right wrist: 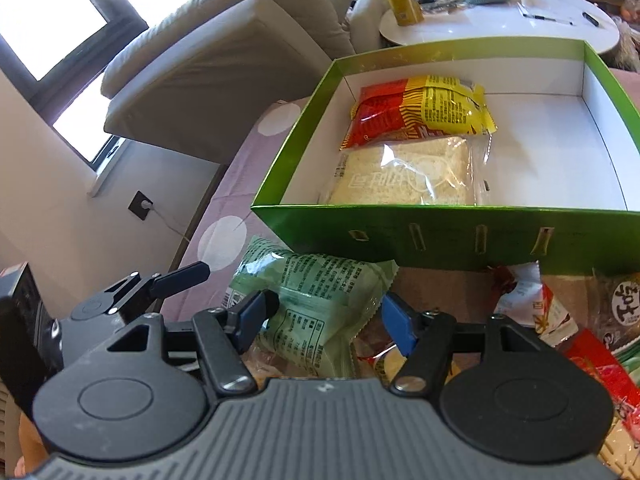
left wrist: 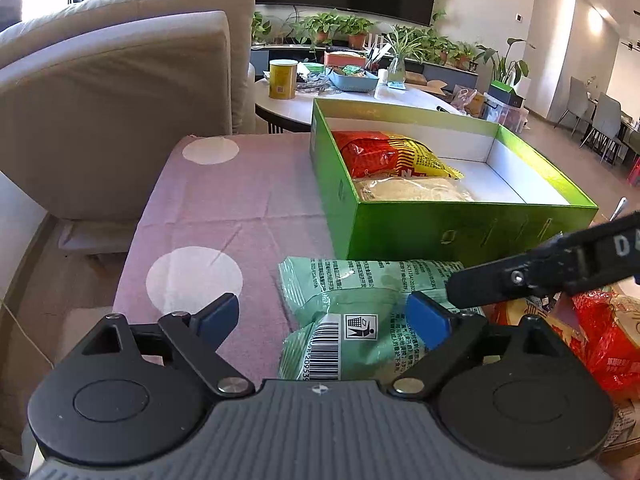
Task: Organize snacks
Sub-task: 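Grasp the green wrapped snack pack with the left tool and lift it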
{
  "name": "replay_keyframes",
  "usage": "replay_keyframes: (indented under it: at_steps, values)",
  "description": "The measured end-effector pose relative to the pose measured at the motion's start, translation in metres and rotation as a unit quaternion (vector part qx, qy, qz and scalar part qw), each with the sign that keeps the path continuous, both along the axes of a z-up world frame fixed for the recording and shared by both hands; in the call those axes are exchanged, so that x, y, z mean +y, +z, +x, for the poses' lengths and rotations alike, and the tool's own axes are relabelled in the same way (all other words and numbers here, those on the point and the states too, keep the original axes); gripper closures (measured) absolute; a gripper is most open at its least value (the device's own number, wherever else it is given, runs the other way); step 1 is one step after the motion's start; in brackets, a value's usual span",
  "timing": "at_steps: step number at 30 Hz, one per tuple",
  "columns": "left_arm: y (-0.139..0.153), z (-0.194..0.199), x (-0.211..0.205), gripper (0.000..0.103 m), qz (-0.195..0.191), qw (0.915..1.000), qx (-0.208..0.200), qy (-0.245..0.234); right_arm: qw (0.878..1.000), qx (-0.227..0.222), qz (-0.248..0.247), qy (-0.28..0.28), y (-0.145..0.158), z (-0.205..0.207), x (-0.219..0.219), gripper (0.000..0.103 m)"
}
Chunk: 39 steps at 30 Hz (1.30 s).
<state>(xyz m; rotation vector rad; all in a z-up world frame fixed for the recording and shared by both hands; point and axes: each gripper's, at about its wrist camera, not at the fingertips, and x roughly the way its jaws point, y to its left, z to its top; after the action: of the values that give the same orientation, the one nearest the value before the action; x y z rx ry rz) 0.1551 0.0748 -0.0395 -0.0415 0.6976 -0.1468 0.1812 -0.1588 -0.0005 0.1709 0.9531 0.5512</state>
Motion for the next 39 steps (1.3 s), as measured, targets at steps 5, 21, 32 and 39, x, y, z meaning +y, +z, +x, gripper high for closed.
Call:
replay_keyframes:
  at_steps: [5, 21, 32, 39]
  values:
    - [-0.002, -0.002, 0.005, 0.012, -0.013, 0.9999, 0.003, -0.002, 1.000, 0.020, 0.004, -0.013, -0.005, 0.006, 0.001, 0.047]
    - [-0.009, -0.005, 0.019, 0.023, -0.086, 0.9952, 0.032, -0.033, 0.996, 0.076, 0.020, -0.031, -0.017, 0.026, 0.002, 0.047]
    - [-0.007, -0.005, 0.008, 0.026, -0.081, 0.9951, 0.045, -0.033, 0.999, 0.030, -0.020, -0.003, -0.011, 0.010, 0.033, 0.046]
    - [0.025, -0.031, 0.000, 0.026, -0.062, 0.9974, 0.009, -0.036, 0.999, -0.030, -0.007, 0.016, 0.015, -0.011, 0.029, 0.047]
